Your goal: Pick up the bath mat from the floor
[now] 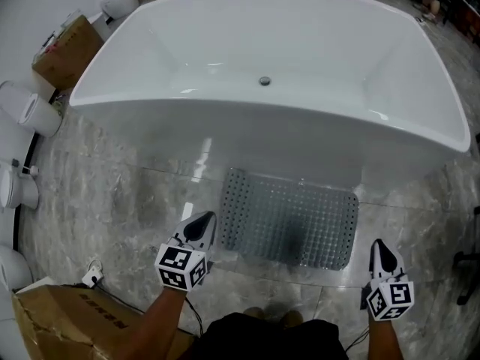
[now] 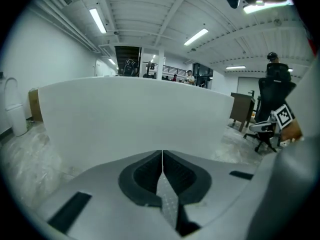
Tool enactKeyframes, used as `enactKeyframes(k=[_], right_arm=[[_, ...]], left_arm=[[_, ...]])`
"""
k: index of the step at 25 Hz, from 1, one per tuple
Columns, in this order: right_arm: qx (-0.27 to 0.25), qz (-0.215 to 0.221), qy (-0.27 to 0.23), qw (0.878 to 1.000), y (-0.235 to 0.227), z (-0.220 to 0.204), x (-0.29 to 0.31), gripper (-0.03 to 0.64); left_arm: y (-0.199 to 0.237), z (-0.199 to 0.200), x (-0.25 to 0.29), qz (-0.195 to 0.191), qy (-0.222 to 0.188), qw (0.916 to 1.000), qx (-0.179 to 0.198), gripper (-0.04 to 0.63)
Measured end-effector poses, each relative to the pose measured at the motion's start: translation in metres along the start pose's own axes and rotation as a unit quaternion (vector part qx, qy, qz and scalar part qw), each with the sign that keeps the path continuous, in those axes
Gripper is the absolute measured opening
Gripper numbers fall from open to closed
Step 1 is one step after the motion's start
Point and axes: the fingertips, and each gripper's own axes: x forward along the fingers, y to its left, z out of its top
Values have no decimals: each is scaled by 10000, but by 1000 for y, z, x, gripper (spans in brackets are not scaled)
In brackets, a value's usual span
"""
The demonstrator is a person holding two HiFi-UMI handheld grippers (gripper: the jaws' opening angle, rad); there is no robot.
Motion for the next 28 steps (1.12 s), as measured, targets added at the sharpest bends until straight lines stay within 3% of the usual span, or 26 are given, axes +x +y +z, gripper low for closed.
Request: enactKeyframes(k=[10, 17, 19, 28], right_arm=[[-57, -48, 358, 9993, -30, -133, 82, 5], [58, -207, 590, 9980, -62, -211, 129, 32], [78, -207, 746, 9970, -69, -231, 140, 64], [402, -360, 1552, 9864, -101, -317, 181, 248]], left_arm=[[46, -145, 89, 232, 684, 9974, -9, 12], [68, -222, 135, 191, 1112, 9935, -170, 21], [72, -241, 145, 118, 1330, 9907, -255, 139], [97, -319, 185, 174, 2062, 9763, -631, 250]])
